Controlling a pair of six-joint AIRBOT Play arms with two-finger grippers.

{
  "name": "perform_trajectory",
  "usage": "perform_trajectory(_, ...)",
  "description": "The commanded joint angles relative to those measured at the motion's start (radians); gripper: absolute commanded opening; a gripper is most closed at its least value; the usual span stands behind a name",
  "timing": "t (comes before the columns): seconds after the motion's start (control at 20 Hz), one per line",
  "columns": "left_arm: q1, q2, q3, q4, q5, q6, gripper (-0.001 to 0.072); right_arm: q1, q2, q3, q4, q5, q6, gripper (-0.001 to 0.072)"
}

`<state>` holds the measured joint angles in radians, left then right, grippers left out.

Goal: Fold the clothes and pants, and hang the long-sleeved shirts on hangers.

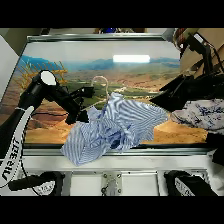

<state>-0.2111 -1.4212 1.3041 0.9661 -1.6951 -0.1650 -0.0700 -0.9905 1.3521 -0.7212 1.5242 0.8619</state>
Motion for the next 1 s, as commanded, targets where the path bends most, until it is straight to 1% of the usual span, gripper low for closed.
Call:
perform_trajectory(0.0,-0.001,0.0,0.0,0.001,-0.007,0.0,0.0015,-0.258,-0.001,-0.19,0.404,0.095,-0.424,0.0704)
perform_trajectory(0.1,-0.001,0.0,0.0,0.001,-0.006,0.0,0.0014,-0.336,-0.001,-0.285,0.36,0.107,-0.547,0.0704)
perform_trajectory(0.2,-0.001,0.0,0.0,0.001,-0.007,0.0,0.0015,-0.35,-0.001,-0.361,0.348,0.106,-0.665,0.0704)
perform_trajectory(0.25,-0.001,0.0,0.0,0.001,-0.007,0.0,0.0015,-0.338,-0.003,-0.407,0.354,0.097,-0.703,0.0705)
perform_trajectory(0.35,-0.001,0.0,0.0,0.002,-0.007,0.0,0.0015,-0.31,-0.027,-0.464,0.359,0.097,-0.721,0.0704)
perform_trajectory(0.5,-0.001,0.0,0.0,0.001,-0.006,0.0,0.0014,-0.257,-0.078,-0.473,0.36,0.096,-0.722,0.0704)
perform_trajectory(0.6,-0.001,0.0,0.0,0.001,-0.007,0.0,0.0015,-0.211,-0.113,-0.473,0.366,0.095,-0.747,0.0705)
perform_trajectory(0.95,-0.001,0.0,0.0,0.001,-0.007,0.0,0.0015,-0.106,-0.164,-0.473,0.431,-0.006,-0.761,0.0704)
